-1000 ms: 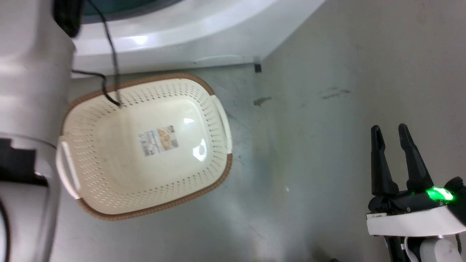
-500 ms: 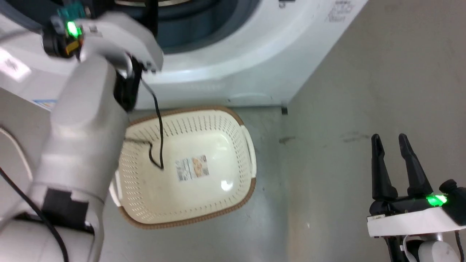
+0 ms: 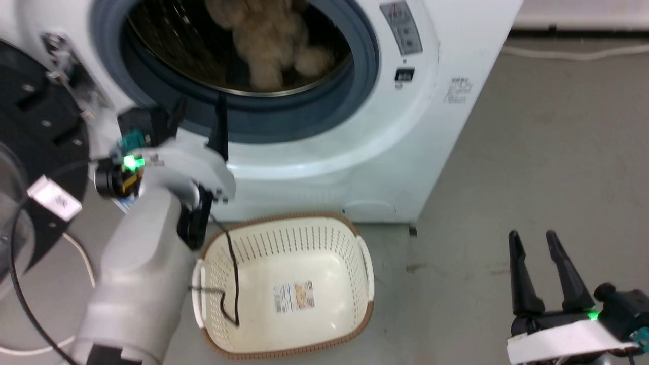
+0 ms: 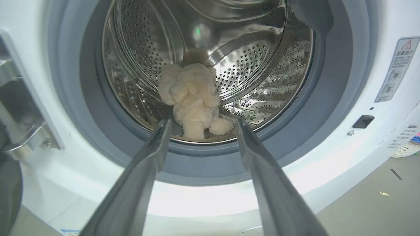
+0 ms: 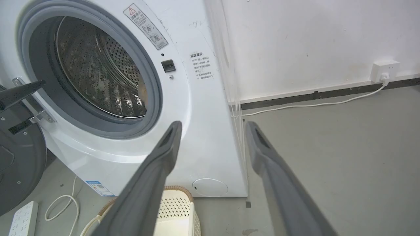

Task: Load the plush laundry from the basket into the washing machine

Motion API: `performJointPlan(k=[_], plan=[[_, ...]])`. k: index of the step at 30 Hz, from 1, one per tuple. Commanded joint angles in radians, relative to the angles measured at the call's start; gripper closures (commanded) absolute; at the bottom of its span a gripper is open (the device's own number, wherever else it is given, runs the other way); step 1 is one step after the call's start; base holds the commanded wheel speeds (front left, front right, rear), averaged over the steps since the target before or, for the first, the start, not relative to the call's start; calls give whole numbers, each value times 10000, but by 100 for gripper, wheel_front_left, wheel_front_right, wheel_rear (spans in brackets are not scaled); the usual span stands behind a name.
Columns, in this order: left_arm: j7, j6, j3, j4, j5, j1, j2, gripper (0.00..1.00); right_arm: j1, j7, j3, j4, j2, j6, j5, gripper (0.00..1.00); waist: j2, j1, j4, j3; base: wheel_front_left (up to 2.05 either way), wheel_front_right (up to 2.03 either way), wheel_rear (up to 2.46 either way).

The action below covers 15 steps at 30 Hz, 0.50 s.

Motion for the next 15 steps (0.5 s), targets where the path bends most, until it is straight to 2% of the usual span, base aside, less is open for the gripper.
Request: performJointPlan(k=[1, 7, 15], plan=[[-54, 82, 41, -64, 5, 334, 12, 0, 156, -44, -11, 49, -4, -7, -112, 0, 0, 3, 185, -573, 0, 0, 0], [-54, 292, 145, -665, 146, 1441, 125, 0, 584, 16, -17, 178, -4, -7, -429, 0, 0, 3, 331, -1437, 0, 0, 0], [-54, 611, 269, -2303, 463, 3177, 277, 0, 1087, 380, -46, -26, -4, -7, -816, 0, 0, 3, 510, -2271, 0, 0, 0]])
